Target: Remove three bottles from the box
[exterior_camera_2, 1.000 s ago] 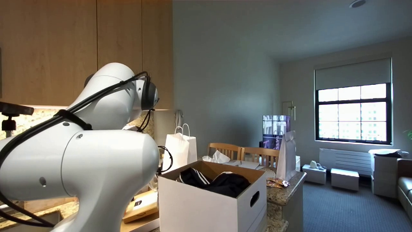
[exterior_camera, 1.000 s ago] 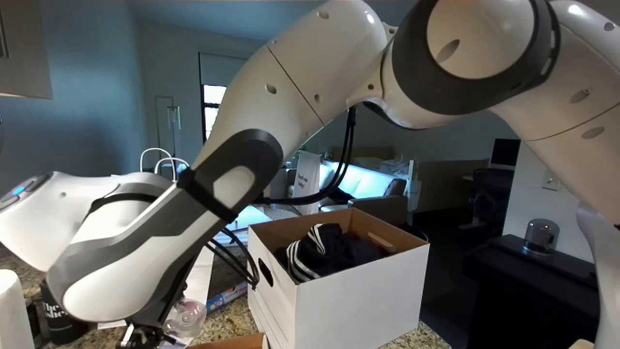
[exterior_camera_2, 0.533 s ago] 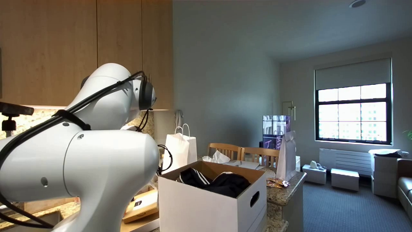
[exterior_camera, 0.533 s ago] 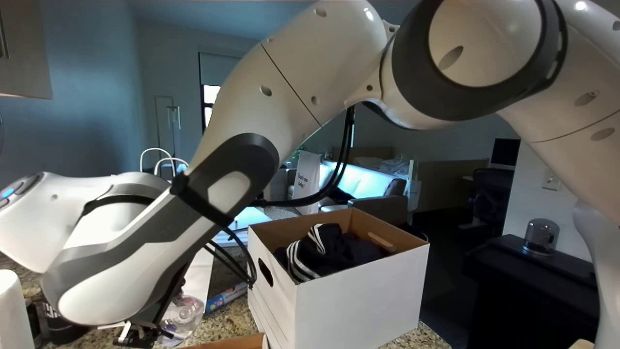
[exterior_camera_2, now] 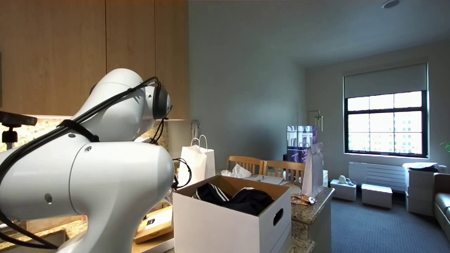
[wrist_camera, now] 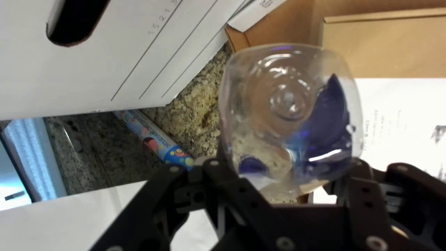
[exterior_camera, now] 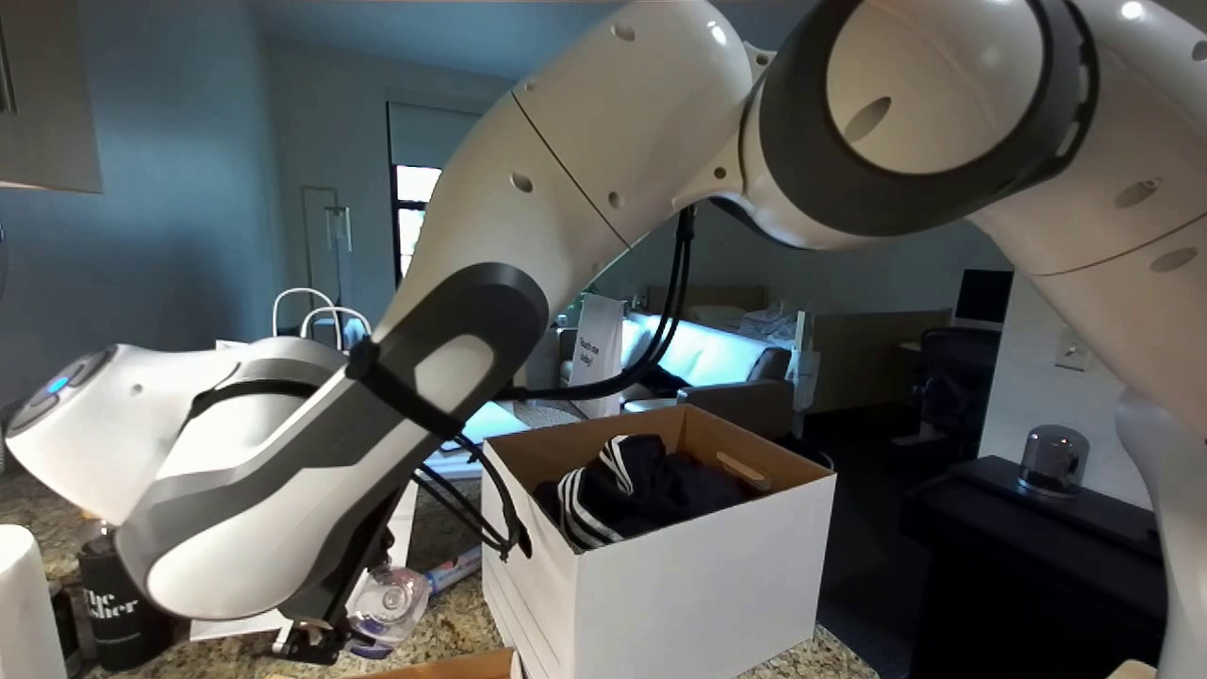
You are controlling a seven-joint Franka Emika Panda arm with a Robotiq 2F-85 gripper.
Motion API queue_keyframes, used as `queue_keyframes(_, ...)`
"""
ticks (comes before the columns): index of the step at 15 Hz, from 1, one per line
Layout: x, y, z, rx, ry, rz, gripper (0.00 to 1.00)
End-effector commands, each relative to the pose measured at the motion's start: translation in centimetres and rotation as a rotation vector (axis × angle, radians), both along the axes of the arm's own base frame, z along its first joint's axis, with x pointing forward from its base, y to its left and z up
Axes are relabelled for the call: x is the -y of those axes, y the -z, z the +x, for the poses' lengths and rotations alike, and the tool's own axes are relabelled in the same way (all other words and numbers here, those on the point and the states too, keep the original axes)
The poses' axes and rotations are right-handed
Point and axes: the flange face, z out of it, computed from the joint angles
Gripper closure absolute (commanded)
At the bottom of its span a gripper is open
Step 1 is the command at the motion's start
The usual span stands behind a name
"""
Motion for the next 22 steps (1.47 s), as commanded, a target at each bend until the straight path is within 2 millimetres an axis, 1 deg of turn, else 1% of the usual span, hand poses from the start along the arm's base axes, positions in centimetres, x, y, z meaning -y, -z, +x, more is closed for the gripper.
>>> queue_keyframes(1, 1.8, -1.0, -1.4, -0.030, 0.086, -0.058, 0.69)
queue_keyframes(5, 2.8, -1.3, -2.2, -0.145, 0.155, -0.153, 0.69)
queue_keyframes(9, 3.8, -0.9, -2.4, -0.231, 0.212, -0.206, 0.69)
queue_keyframes(16, 5.0, 0.4, -0.7, -0.339, 0.133, -0.182, 0.69)
queue_keyframes(22, 6.0, 2.5, 0.3, -0.448, 0.057, -0.187, 0.69)
